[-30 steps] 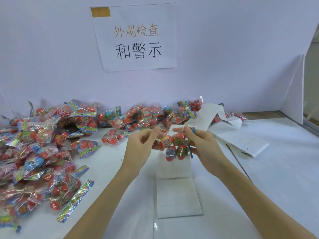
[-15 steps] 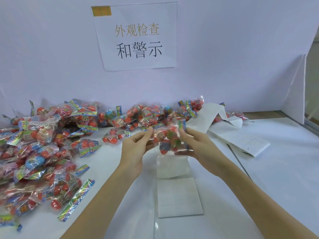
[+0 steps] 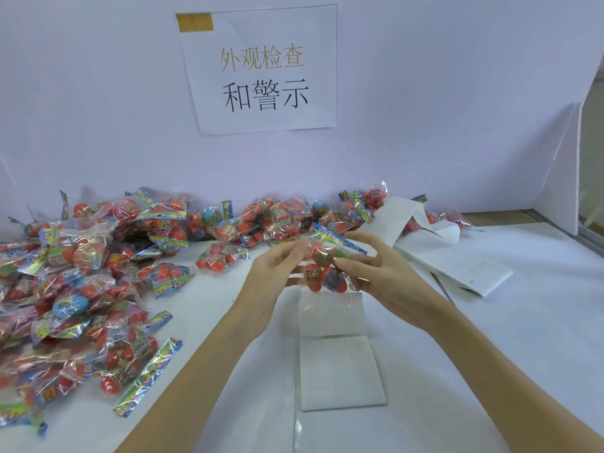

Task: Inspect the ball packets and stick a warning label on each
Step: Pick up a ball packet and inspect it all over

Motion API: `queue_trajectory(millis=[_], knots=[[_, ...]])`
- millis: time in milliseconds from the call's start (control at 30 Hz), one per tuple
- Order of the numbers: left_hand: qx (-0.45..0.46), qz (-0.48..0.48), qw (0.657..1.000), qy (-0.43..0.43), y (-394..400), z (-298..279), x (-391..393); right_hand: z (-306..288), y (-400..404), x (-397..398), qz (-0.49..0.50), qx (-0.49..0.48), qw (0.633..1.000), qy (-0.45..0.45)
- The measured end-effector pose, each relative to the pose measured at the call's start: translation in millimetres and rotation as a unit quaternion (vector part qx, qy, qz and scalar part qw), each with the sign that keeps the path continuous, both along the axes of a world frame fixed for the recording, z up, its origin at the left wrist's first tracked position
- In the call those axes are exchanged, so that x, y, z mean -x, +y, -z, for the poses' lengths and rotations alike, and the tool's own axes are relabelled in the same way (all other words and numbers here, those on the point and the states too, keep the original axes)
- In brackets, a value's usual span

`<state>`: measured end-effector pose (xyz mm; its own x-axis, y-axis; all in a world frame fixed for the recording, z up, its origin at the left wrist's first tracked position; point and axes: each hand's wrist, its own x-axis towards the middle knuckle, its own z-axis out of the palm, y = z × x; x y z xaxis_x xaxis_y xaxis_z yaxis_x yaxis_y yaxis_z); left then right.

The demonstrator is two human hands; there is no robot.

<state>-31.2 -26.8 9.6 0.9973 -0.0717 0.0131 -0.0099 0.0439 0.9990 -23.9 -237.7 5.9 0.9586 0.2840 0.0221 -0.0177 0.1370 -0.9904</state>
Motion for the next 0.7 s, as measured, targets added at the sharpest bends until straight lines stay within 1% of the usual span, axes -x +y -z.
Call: queue_trajectory(millis=[33,100,167,233,300,400,467,567,633,700], knots=[[-0.005,0.009,1.0,-0.011,-0.7,-0.1,0.7,-0.3,0.7,0.5,-0.014,0.009,1.0,-0.005],[0.026,0.009,0.999,-0.017,-1.1,-0.5,1.9,0.2,2.4,0.6,-0.024,0.025,0.999,-0.029],[0.079,0.008,0.997,-0.003,0.7,-1.8,1.7,0.5,3.4,0.5,0.006,0.013,1.0,-0.027],[0.108,0.014,0.994,0.018,2.8,-2.1,0.3,-0.2,4.1,0.6,0.038,0.032,0.998,-0.041],[0.106,0.024,0.994,0.028,2.3,-1.5,-0.1,1.3,4.3,0.0,0.074,0.055,0.993,-0.071],[0.086,0.021,0.996,0.022,1.7,-2.5,0.0,3.1,4.9,-2.5,0.14,0.039,0.986,-0.083],[0.107,0.016,0.994,0.028,2.0,-3.6,0.1,3.8,7.0,-2.9,0.161,0.029,0.983,-0.088],[0.141,0.006,0.989,0.041,-1.3,-0.5,1.1,2.9,8.6,-1.8,0.164,0.051,0.979,-0.114],[0.144,-0.001,0.989,0.042,-4.0,2.7,1.4,2.0,7.3,-1.6,0.131,0.065,0.982,-0.121],[0.149,-0.003,0.988,0.042,-3.1,3.4,-0.3,1.0,4.9,-2.1,0.093,0.068,0.989,-0.095]])
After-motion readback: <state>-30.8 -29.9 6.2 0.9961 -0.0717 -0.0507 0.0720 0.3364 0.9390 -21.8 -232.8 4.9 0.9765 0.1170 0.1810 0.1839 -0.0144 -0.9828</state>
